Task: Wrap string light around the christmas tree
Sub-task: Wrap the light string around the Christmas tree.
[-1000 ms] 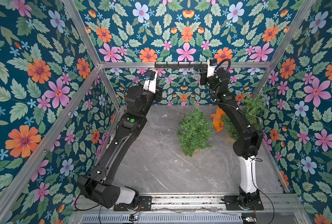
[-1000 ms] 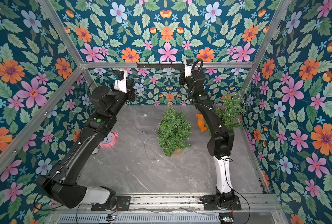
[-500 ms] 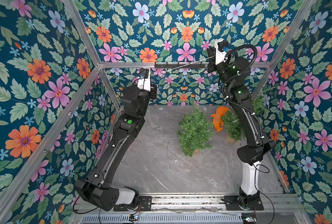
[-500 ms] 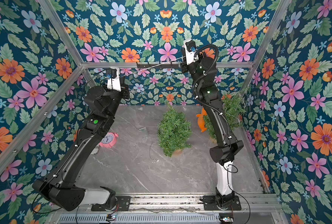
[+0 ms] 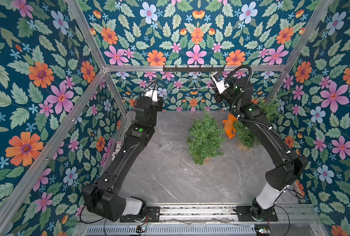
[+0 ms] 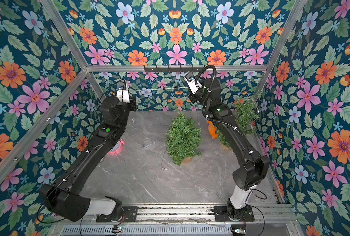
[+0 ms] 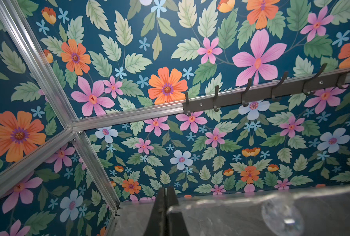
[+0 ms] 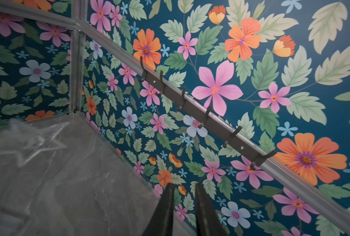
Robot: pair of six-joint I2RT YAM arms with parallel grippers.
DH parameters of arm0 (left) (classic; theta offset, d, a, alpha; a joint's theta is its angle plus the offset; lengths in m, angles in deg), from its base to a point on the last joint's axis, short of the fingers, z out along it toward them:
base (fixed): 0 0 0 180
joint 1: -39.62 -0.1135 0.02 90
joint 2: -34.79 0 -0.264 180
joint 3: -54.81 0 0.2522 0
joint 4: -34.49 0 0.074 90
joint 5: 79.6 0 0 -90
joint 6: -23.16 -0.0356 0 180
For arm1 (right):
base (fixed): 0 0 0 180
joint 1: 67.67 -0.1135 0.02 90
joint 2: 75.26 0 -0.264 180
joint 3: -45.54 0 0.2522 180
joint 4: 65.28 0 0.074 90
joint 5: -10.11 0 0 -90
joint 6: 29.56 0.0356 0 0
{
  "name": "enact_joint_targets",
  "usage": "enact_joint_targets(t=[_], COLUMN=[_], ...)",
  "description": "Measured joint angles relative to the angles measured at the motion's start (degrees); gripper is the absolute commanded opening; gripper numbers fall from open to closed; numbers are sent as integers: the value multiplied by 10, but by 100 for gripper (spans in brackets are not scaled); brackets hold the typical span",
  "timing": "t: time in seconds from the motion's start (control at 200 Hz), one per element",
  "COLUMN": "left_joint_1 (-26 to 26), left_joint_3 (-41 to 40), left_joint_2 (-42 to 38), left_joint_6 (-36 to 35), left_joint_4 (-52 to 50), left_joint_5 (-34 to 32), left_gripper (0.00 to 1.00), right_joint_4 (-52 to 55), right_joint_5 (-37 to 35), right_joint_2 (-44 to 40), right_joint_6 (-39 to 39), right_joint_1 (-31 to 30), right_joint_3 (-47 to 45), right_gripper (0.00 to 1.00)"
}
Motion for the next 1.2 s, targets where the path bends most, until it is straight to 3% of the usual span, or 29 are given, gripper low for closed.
enact_joint_targets(t=[0.245,0.42,0.58,0.895,1.2], left_joint_1=[0,0,0,0,23], left_joint_3=[-109,-158,-164,-127,-162], left_joint_2=[-73,-88,-85,-51,-81], left_joint_6=[63,86,103,126,139], left_joint_4=[-19,-36,-51,-74,-80], left_joint_5=[110,150,169,192,302], left_gripper=[0,0,0,0,0], right_joint_4=[16,37,63,143,189], right_joint_5=[27,31,28,-40,-21], right_joint_2=[-105,-141,-143,-79,-178], right_joint_6=[20,21,26,44,67], right_joint_1=[-6,-12,-18,-18,-26], right_joint_3=[-113,-156,-152,-72,-140], right_gripper=[23,24,24,24,29])
